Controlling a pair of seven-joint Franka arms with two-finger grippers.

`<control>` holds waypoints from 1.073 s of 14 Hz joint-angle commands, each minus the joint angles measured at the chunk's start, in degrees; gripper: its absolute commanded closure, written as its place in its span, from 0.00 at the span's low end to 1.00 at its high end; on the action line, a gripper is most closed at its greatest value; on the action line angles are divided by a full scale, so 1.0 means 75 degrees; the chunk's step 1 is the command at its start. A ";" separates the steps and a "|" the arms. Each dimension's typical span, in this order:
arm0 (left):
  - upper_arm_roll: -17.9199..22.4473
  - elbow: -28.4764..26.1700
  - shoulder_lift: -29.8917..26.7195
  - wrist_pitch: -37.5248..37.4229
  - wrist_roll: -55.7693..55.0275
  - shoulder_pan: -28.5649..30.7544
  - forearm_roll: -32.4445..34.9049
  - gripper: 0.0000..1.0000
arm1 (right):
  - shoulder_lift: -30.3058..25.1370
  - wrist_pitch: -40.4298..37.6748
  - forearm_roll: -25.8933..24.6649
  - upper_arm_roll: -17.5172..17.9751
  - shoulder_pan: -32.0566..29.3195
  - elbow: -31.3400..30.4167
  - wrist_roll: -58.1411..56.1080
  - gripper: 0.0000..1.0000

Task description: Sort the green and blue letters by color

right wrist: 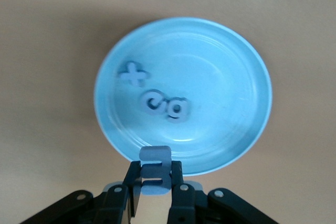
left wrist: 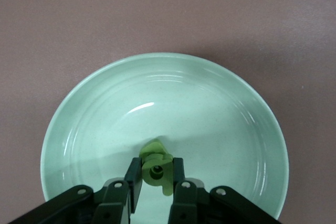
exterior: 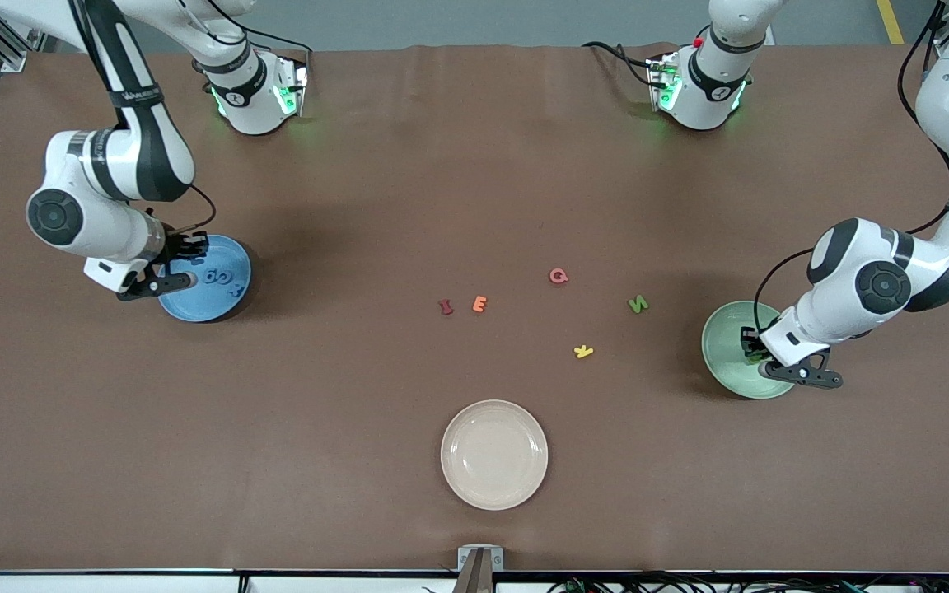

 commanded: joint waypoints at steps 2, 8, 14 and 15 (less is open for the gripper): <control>0.0084 0.0144 0.0087 0.0068 0.0032 -0.0014 0.0145 0.91 | -0.0177 0.0209 -0.0077 0.0155 -0.0256 -0.0273 -0.0095 0.00; 0.0084 0.0191 0.0181 0.0080 -0.0073 -0.0131 0.0145 0.88 | -0.0177 0.0185 -0.0066 0.0167 -0.0233 -0.0133 -0.0071 0.00; 0.0095 0.0191 0.0193 0.0080 -0.0073 -0.0119 0.0145 0.34 | -0.0153 -0.0398 0.0040 0.0178 -0.0198 0.0978 0.0069 0.00; 0.0095 0.0238 0.0181 0.0080 -0.0003 -0.0108 0.0145 0.03 | -0.0153 -0.0749 0.0063 0.0178 -0.0186 0.1376 0.0232 0.00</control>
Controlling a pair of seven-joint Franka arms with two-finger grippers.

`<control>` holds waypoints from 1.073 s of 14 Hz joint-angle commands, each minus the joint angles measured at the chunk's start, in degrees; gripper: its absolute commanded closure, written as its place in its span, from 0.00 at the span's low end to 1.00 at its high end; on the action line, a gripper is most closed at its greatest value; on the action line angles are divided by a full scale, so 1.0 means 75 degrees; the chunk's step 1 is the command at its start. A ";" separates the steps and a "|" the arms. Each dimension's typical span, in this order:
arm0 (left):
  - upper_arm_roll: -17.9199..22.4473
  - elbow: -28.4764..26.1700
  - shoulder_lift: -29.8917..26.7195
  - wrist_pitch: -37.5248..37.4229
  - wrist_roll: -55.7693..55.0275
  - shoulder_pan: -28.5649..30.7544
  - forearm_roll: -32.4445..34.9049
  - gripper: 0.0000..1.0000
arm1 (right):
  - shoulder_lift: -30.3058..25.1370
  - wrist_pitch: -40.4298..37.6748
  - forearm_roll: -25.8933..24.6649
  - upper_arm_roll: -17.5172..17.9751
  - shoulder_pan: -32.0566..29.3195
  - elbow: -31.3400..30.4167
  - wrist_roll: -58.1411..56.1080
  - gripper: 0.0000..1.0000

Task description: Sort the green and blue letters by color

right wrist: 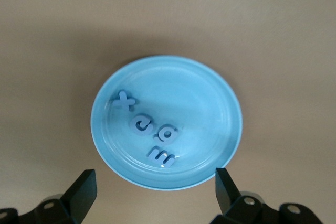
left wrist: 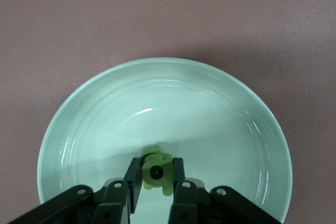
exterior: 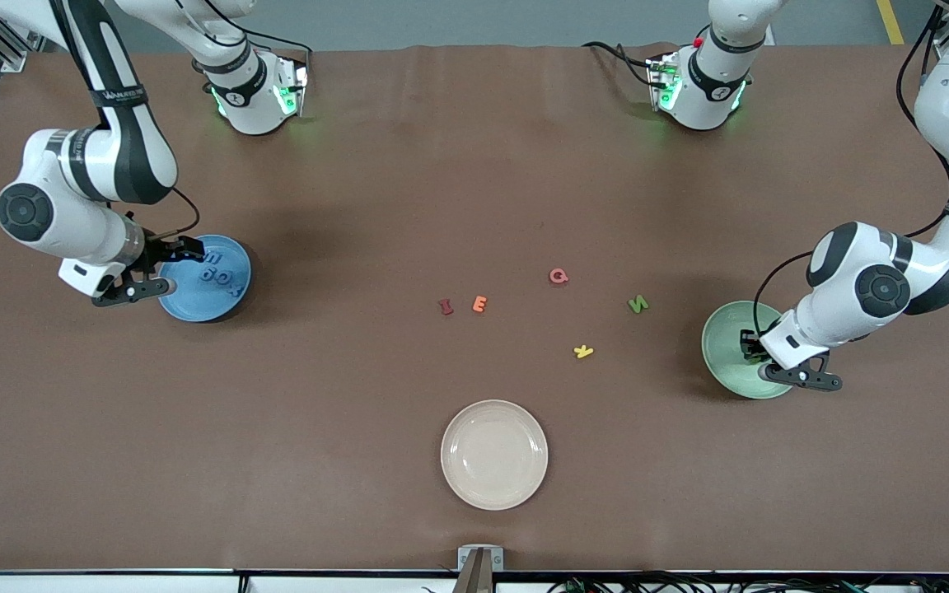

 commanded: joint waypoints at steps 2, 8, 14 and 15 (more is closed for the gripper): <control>0.0008 0.0133 0.0054 0.0023 -0.0004 -0.0005 0.0133 0.00 | -0.0125 -0.1420 0.0071 0.0119 -0.0031 0.1415 0.0851 0.00; -0.0098 0.0472 -0.0075 -0.0059 -0.0063 -0.0016 0.0098 0.00 | 0.0155 -0.3602 0.0048 0.0131 0.0180 0.4145 0.1511 0.00; -0.0506 0.1232 -0.0110 -0.0736 0.0019 -0.0016 0.0086 0.00 | 0.0309 -0.4447 0.0013 0.0095 0.0051 0.5472 0.1511 0.00; -0.0612 0.1455 -0.0110 -0.0971 0.0031 -0.0028 0.0086 0.00 | 0.0332 -0.4564 -0.0057 0.0095 0.0017 0.5625 0.1476 0.00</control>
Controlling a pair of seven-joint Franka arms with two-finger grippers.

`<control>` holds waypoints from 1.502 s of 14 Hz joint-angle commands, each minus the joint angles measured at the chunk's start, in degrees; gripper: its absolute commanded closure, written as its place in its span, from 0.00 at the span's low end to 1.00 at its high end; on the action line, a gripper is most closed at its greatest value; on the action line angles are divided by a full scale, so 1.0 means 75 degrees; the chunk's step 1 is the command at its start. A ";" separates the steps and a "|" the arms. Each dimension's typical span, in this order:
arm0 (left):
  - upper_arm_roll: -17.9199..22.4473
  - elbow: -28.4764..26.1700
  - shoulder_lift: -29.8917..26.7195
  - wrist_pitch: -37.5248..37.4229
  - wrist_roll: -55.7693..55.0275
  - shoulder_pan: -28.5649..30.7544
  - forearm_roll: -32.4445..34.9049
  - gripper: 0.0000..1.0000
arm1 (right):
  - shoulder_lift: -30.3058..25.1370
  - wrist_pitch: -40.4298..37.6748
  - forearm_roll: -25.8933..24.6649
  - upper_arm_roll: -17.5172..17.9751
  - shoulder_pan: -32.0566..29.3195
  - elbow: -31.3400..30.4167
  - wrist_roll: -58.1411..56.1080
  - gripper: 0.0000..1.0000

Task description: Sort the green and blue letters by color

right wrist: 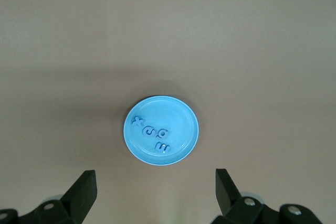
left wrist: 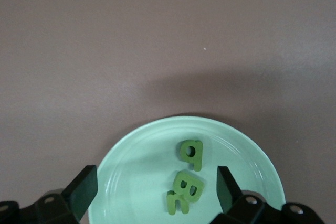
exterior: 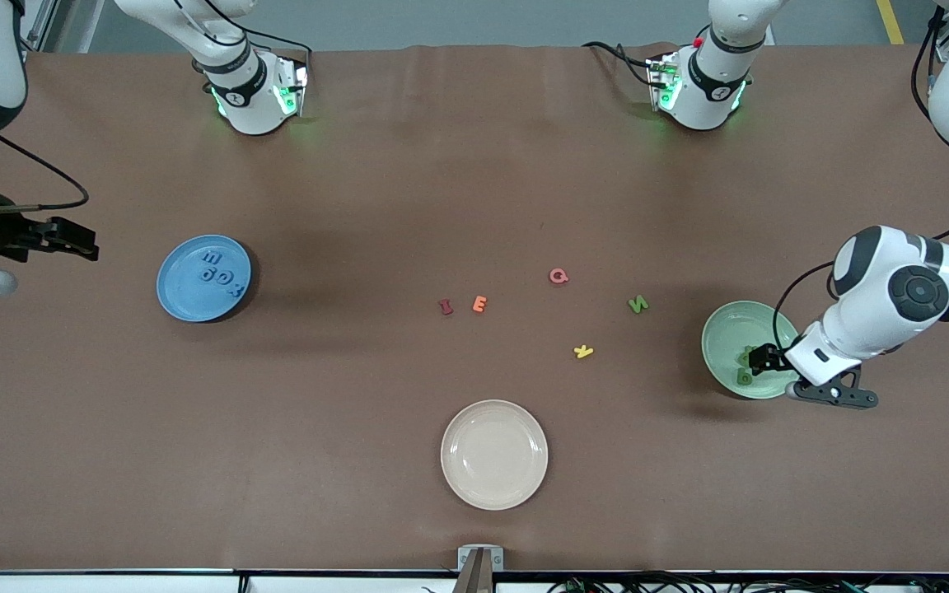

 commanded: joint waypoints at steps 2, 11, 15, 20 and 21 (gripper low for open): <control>-0.0438 0.0824 -0.0107 -0.1031 0.0027 -0.0131 0.0075 0.00 | 0.0213 -0.0333 -0.0094 0.0047 -0.0107 0.0707 0.0095 0.00; -0.0486 0.2149 -0.0528 -0.2497 0.0039 -0.0554 0.0028 0.00 | 0.0190 -0.0802 0.0082 0.0059 -0.0060 0.0778 0.0154 0.00; -0.0601 0.2419 -0.0938 -0.2509 0.0237 -0.0390 -0.0077 0.00 | 0.0026 -0.0814 0.0281 0.0070 -0.0048 0.0533 0.0142 0.00; -0.0673 0.2559 -0.2225 -0.3526 0.0238 -0.0202 -0.1761 0.00 | -0.0922 -0.0884 0.0316 0.0047 -0.0083 -0.0299 0.0107 0.00; -0.0673 0.2583 -0.2588 -0.3912 0.0238 -0.0191 -0.2102 0.00 | -0.1086 -0.0896 0.0316 0.0035 -0.0083 -0.0405 0.0107 0.00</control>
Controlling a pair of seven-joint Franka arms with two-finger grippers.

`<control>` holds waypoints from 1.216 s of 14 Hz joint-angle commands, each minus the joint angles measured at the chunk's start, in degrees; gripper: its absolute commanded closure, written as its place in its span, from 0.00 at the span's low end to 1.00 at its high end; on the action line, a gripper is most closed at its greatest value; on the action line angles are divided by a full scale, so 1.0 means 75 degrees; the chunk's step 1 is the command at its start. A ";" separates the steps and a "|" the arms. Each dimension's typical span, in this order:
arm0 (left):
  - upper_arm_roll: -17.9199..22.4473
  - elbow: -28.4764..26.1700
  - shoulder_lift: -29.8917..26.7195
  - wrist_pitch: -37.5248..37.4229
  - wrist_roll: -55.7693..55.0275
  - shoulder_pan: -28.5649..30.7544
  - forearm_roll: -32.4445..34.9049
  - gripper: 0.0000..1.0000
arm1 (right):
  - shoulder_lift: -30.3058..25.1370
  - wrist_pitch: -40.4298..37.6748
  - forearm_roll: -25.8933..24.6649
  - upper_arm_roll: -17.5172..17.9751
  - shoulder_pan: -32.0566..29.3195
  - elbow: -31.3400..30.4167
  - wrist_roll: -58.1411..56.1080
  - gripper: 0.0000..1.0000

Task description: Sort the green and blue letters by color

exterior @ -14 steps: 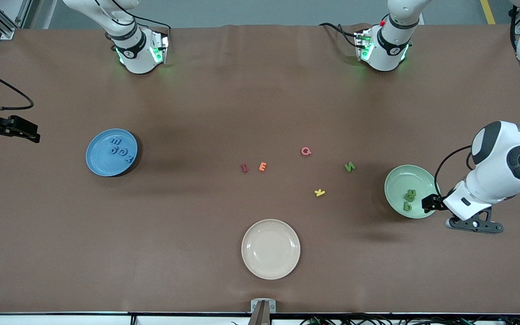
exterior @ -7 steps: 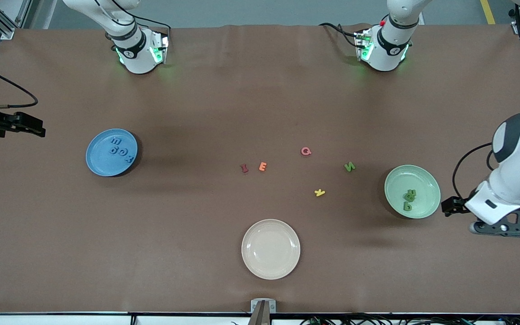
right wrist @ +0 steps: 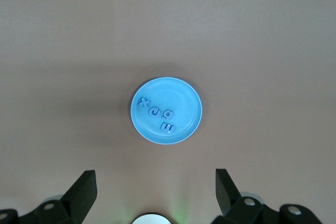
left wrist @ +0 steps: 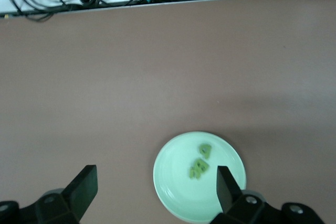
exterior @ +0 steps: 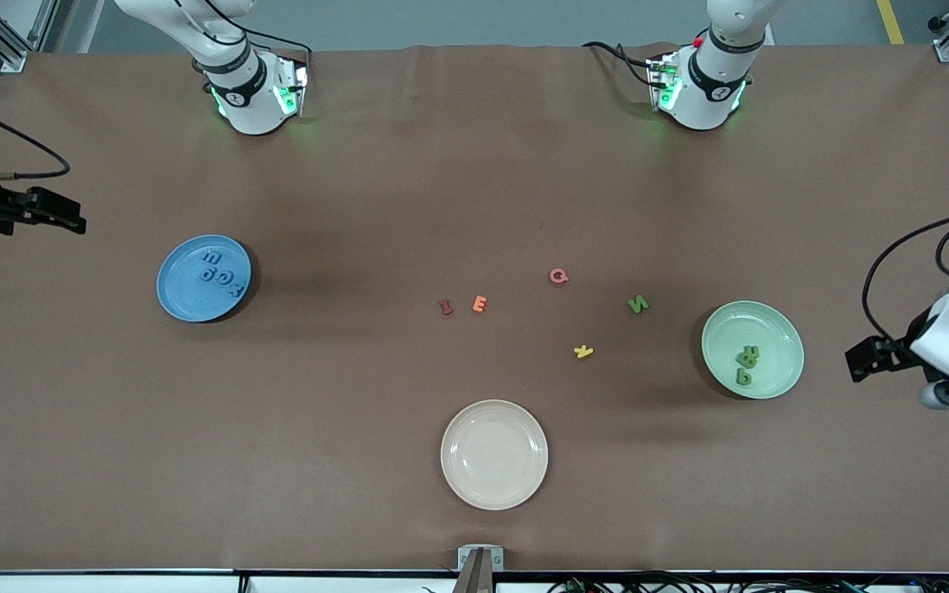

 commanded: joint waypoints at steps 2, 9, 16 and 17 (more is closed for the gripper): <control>-0.0009 0.0079 -0.1215 -0.1216 0.0131 0.0139 -0.1046 0.00 | -0.1145 0.0042 0.0158 0.0032 -0.0111 -0.0998 0.0069 0.00; 0.0363 0.0211 -0.2478 -0.2391 0.0225 0.0035 -0.2919 0.00 | -0.1523 0.0218 0.0158 0.0056 -0.0065 -0.1118 0.0021 0.00; 0.4306 0.0057 -0.3149 -0.2719 0.0261 -0.3603 -0.3075 0.00 | -0.1500 0.0464 0.0194 0.0302 -0.0335 -0.1129 0.0010 0.00; 0.5243 0.0034 -0.3301 -0.2719 0.0284 -0.4493 -0.3249 0.00 | -0.1500 0.0464 0.0194 0.0302 -0.0311 -0.1129 0.0010 0.00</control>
